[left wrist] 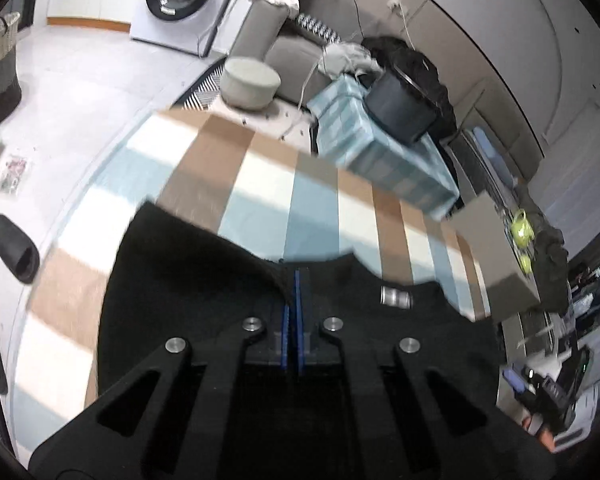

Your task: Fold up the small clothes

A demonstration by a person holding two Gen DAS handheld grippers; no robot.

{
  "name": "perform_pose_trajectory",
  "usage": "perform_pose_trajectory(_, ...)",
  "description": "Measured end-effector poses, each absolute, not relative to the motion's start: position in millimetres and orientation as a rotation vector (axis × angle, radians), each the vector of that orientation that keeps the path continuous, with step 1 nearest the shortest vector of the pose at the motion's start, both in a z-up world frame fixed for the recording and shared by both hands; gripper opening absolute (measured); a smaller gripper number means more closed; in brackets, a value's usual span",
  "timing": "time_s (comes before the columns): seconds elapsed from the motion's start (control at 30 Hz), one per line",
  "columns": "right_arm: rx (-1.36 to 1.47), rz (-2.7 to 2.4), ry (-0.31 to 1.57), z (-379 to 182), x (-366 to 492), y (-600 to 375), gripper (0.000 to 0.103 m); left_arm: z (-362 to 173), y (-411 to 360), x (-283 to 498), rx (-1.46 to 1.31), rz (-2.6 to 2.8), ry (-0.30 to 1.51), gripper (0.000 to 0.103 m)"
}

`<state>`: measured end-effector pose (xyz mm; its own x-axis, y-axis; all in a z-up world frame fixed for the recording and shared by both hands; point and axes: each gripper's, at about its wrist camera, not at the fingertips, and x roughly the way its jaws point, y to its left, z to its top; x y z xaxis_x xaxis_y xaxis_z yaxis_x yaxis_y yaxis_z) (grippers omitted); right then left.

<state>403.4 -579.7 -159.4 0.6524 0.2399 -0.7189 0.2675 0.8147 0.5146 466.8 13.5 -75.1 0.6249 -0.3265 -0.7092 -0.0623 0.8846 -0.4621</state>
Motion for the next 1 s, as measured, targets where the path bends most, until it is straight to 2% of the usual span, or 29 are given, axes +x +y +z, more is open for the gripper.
perform_pose_trajectory(0.1, 0.627, -0.056, 0.863, -158.5, 408.7, -586.9, 0.058, -78.2, 14.6, 484.8, -0.473, -0.166, 0.948, 0.013)
perform_pose_trajectory(0.13, 0.621, -0.076, 0.86, -159.2, 411.0, -589.4, 0.058, -80.2, 15.8, 487.3, -0.46, -0.161, 0.956, 0.021)
perform_pose_trajectory(0.2, 0.61, -0.112, 0.862, -162.3, 416.7, -593.9, 0.058, -81.5, 21.9, 484.1, -0.427, -0.132, 0.945, 0.043)
perform_pose_trajectory(0.23, 0.62, -0.142, 0.864, -167.3, 422.5, -599.4, 0.058, -82.3, 25.9, 481.2, -0.415, -0.122, 0.935, 0.06)
perform_pose_trajectory(0.27, 0.62, -0.142, 0.864, -167.3, 422.5, -599.4, 0.058, -82.8, 32.5, 475.1, -0.409, -0.111, 0.921, 0.068)
perform_pose_trajectory(0.53, 0.592, -0.14, 0.906, -182.5, 459.5, -591.8, 0.059, -93.7, 71.0, 439.0, -0.364, -0.062, 0.929, 0.069)
perform_pose_trajectory(0.6, 0.468, -0.15, 0.919, -180.6, 475.4, -576.9, 0.062, -96.9, 79.8, 431.0, -0.371, -0.049, 0.933, 0.069)
perform_pose_trajectory(0.73, 0.365, -0.157, 0.96, -187.6, 491.1, -566.0, 0.061, -101.0, 89.4, 414.2, -0.378, -0.045, 0.941, 0.069)
perform_pose_trajectory(0.8, 0.286, -0.16, 0.958, -190.2, 495.9, -560.5, 0.043, -100.7, 91.3, 407.4, -0.363, -0.036, 0.936, 0.069)
perform_pose_trajectory(0.87, 0.209, -0.139, 0.947, -187.6, 496.7, -556.1, 0.009, -99.5, 95.3, 398.8, -0.354, -0.034, 0.929, 0.069)
perform_pose_trajectory(1.0, 0.285, 0.009, 0.831, -161.8, 482.2, -566.0, 0.006, -97.2, 104.6, 387.1, -0.349, -0.017, 0.909, 0.069)
